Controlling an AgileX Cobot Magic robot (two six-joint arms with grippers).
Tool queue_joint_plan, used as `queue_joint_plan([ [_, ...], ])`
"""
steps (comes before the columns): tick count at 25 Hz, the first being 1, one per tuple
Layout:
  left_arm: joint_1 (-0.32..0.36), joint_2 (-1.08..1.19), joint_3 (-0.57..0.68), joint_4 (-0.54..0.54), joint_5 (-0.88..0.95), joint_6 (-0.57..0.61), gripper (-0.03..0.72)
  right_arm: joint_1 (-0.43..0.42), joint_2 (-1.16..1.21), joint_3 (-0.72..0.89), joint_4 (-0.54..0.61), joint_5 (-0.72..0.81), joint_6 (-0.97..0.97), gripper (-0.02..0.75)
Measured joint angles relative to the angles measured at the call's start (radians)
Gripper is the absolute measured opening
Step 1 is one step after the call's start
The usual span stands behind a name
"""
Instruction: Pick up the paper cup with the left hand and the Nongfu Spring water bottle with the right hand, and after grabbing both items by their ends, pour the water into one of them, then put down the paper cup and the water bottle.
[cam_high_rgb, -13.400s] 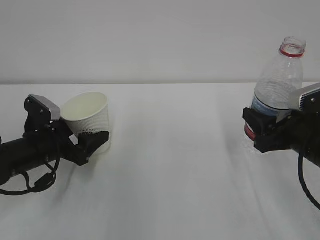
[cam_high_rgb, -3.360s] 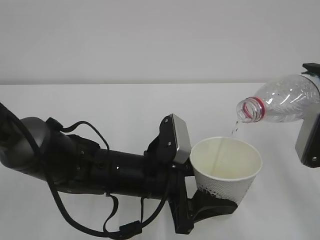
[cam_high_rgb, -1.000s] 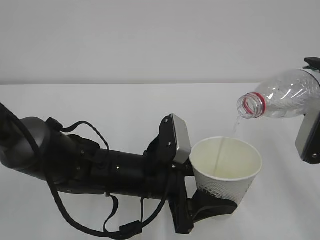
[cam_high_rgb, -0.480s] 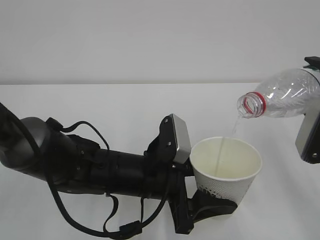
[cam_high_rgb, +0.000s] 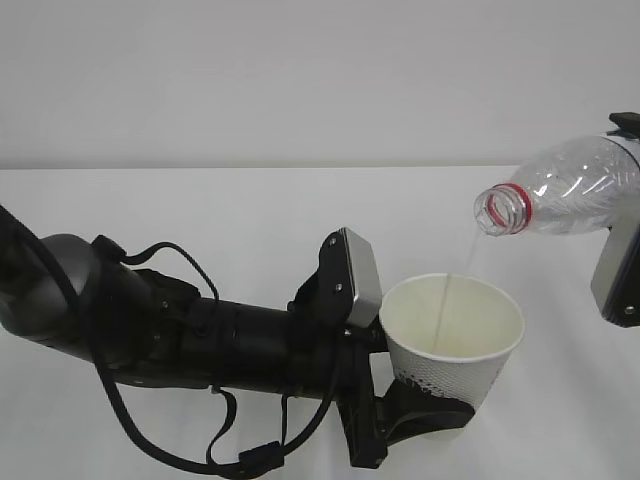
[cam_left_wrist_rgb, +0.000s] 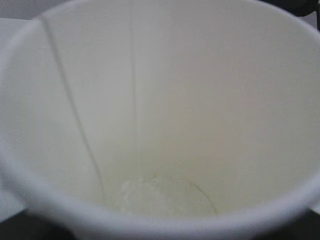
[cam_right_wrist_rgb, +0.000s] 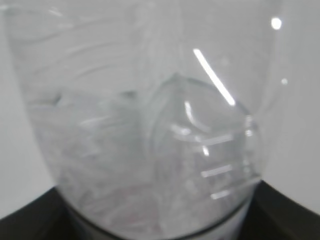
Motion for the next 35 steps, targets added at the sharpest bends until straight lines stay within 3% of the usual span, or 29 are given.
queue_joint_plan([
  [35,0.0,0.0,0.0,0.0,0.004,0.0,0.532,0.0,0.0,0.0,0.0,-0.002,0.0,0.515],
])
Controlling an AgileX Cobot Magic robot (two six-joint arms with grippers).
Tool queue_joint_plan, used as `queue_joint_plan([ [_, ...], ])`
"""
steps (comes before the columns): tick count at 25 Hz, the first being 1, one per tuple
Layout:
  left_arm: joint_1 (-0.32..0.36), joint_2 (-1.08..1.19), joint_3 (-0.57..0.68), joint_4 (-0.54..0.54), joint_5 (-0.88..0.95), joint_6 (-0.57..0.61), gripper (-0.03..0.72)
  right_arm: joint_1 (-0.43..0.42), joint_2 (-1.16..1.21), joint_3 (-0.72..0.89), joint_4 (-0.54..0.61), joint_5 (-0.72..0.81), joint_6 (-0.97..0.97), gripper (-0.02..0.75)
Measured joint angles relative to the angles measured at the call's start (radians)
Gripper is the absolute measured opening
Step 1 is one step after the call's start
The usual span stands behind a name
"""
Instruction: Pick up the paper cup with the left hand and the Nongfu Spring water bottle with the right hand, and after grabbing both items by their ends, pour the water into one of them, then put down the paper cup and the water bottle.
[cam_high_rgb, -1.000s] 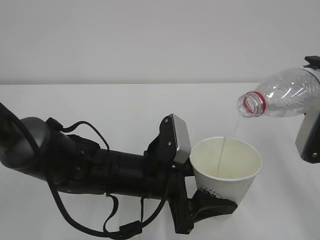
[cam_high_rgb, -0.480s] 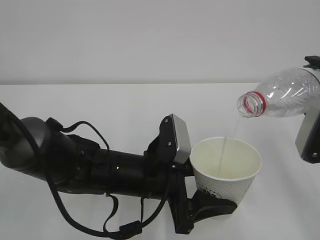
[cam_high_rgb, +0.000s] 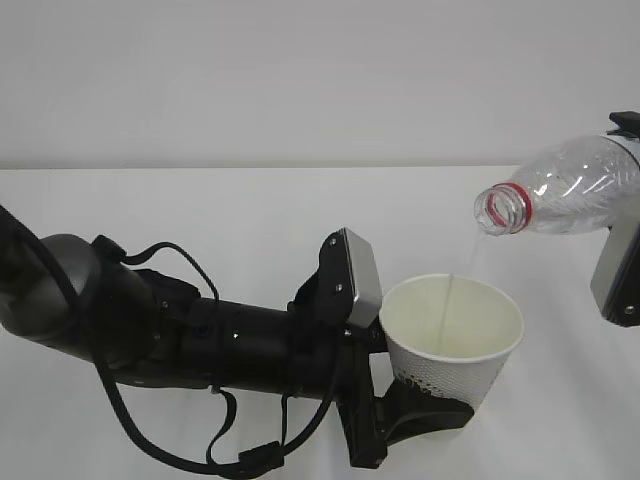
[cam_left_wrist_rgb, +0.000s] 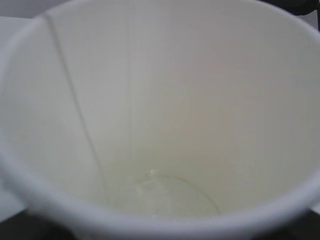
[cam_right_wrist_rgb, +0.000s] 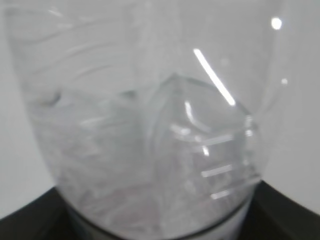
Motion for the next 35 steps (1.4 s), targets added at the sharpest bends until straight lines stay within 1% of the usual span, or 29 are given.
queue_joint_plan([
  [35,0.0,0.0,0.0,-0.002,0.0,0.0,0.532,0.0,0.0,0.0,0.0,0.0,-0.018,0.515],
])
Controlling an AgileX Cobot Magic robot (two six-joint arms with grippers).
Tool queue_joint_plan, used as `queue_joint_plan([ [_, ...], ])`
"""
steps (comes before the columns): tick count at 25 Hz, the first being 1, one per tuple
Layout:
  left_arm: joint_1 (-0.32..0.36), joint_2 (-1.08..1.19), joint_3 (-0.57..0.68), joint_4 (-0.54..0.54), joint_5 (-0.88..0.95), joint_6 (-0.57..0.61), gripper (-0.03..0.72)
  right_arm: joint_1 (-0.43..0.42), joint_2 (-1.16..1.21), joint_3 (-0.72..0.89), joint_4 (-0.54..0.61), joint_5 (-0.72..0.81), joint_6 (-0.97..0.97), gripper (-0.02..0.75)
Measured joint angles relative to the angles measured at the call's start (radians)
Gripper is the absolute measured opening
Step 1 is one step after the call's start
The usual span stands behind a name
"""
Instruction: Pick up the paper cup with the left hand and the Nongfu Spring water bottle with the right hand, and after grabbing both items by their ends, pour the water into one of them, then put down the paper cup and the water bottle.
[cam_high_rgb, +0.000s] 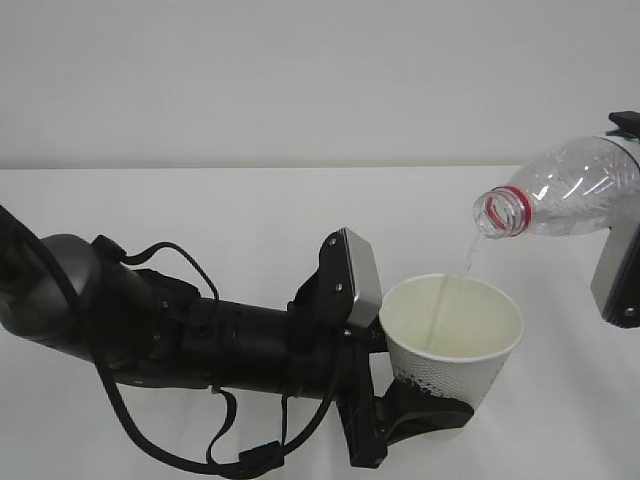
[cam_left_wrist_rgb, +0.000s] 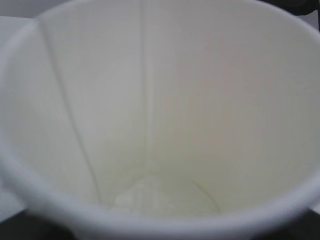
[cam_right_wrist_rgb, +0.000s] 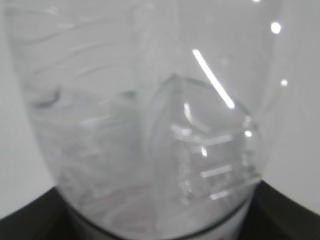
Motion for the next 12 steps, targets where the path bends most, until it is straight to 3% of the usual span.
queue_joint_plan([
  [12,0.0,0.0,0.0,0.0,0.0,0.0,0.532,0.0,0.0,0.0,0.0,0.0,0.0,0.515],
])
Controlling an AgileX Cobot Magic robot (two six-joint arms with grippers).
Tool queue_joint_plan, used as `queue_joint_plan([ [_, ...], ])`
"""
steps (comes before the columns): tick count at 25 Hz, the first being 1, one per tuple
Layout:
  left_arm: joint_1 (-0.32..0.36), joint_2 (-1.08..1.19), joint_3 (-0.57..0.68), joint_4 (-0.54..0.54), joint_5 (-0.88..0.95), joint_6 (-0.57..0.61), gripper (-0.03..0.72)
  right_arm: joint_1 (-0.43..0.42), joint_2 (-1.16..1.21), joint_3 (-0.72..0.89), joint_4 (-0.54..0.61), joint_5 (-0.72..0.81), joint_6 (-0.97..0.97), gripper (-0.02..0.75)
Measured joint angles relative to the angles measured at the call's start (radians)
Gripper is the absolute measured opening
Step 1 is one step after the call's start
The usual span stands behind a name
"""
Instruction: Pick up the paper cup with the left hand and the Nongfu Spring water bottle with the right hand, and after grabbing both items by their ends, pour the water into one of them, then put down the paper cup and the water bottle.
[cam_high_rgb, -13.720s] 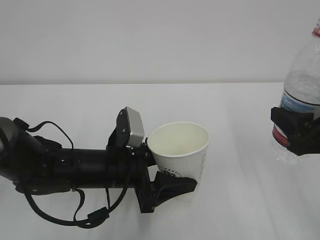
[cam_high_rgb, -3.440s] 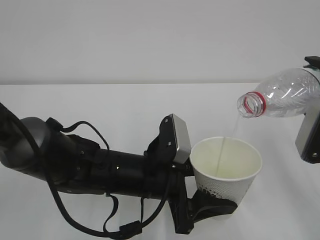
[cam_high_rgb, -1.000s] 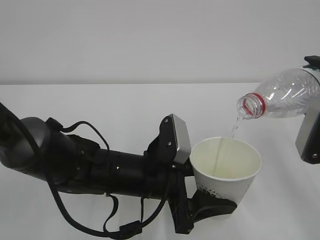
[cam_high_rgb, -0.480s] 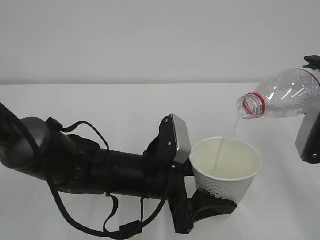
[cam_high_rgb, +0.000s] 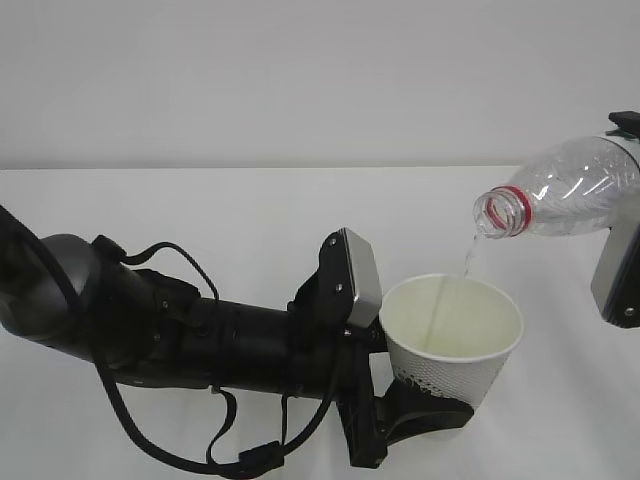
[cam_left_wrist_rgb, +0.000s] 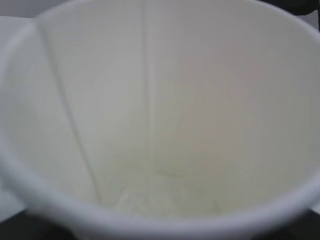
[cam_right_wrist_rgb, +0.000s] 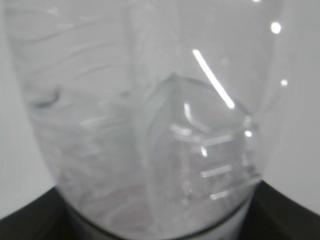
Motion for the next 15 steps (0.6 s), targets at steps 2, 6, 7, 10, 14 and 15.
queue_joint_plan([
  [2,0.0,0.0,0.0,0.0,0.0,0.0,0.532,0.0,0.0,0.0,0.0,0.0,0.0,0.515],
  [6,0.0,0.0,0.0,0.0,0.0,0.0,0.532,0.0,0.0,0.0,0.0,0.0,-0.002,0.515],
  [7,0.0,0.0,0.0,0.0,0.0,0.0,0.532,0.0,0.0,0.0,0.0,0.0,-0.002,0.515],
  [10,0.0,0.0,0.0,0.0,0.0,0.0,0.532,0.0,0.0,0.0,0.0,0.0,-0.004,0.515],
  [14,0.0,0.0,0.0,0.0,0.0,0.0,0.532,0.0,0.0,0.0,0.0,0.0,-0.004,0.515],
  [15,0.0,0.0,0.0,0.0,0.0,0.0,0.531,0.0,0.0,0.0,0.0,0.0,-0.006,0.515],
])
